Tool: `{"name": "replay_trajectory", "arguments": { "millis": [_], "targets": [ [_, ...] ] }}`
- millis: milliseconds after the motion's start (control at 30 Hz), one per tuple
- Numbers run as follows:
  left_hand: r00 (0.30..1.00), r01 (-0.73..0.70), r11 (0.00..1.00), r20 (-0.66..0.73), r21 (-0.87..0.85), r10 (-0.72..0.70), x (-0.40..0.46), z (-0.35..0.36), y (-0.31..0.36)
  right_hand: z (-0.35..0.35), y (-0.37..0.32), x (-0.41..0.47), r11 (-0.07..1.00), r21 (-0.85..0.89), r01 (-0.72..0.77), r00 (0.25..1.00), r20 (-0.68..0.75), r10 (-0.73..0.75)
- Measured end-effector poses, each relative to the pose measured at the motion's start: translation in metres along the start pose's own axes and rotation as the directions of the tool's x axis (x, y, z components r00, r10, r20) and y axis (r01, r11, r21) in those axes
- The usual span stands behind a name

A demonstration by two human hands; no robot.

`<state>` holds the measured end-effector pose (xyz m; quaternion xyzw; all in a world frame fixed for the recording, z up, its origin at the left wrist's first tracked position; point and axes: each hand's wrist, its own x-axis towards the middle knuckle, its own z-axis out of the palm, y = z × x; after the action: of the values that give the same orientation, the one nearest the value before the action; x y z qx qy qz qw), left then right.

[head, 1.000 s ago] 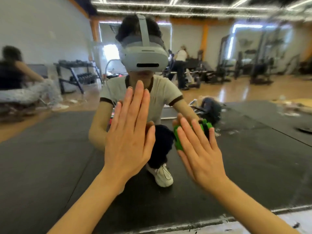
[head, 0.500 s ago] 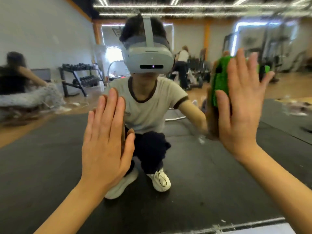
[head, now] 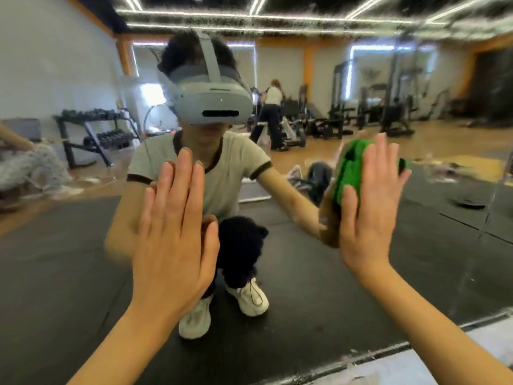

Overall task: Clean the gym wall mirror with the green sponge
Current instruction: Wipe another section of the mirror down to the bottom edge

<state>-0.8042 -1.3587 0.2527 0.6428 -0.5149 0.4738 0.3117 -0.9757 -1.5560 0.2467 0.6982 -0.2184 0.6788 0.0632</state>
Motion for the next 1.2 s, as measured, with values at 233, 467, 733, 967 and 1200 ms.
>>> {"name": "replay_trajectory", "arguments": {
  "millis": [233,467,733,967,1200],
  "targets": [
    [1.000,-0.027,0.999,0.006,-0.023,0.027,-0.001,-0.002,0.000,0.044,-0.106,-0.049,0.999,0.047,0.021,1.000,-0.001,-0.021],
    [1.000,0.003,0.995,0.004,-0.097,-0.003,0.002,-0.005,0.003,-0.001,-0.005,-0.048,0.955,-0.042,0.295,0.945,0.163,-0.285],
    [0.999,-0.040,0.986,0.025,-0.162,0.045,-0.007,0.015,0.046,-0.002,0.002,-0.058,0.970,0.188,-0.151,0.988,0.002,0.154],
    [1.000,0.018,0.997,-0.013,-0.069,-0.018,0.014,0.026,0.053,-0.004,0.011,-0.062,0.963,0.259,-0.072,0.995,-0.054,0.089],
    [0.990,0.082,0.994,-0.111,-0.066,-0.089,0.013,0.039,0.061,0.000,0.025,-0.107,0.972,0.146,0.185,0.975,0.096,-0.200]
  ]
}}
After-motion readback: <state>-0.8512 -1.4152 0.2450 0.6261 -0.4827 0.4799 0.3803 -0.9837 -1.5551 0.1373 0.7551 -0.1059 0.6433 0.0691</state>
